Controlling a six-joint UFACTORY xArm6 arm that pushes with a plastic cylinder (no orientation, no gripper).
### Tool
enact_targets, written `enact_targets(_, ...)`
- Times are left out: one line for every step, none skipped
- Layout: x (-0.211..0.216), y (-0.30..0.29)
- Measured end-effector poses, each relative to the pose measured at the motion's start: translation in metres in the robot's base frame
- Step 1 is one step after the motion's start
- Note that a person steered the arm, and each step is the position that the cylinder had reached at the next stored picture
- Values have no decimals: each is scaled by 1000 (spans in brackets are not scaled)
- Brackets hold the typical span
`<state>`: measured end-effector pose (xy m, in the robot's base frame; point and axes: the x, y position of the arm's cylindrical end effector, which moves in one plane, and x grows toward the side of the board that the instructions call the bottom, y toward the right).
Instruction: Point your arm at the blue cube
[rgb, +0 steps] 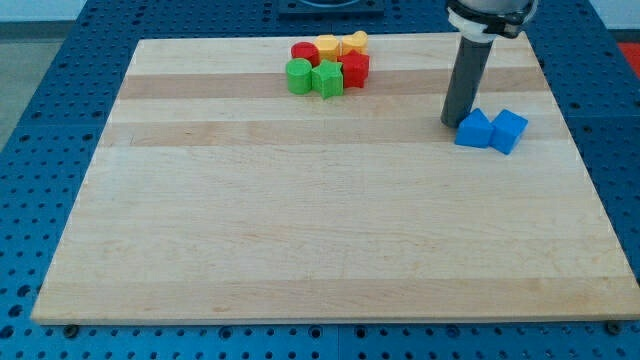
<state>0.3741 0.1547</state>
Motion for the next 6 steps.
enact_targets(0,0)
enact_targets(-5,-1)
enact_targets(-29,-1)
enact_targets(-47,13)
enact_targets(-48,39)
enact_targets(-39,60)
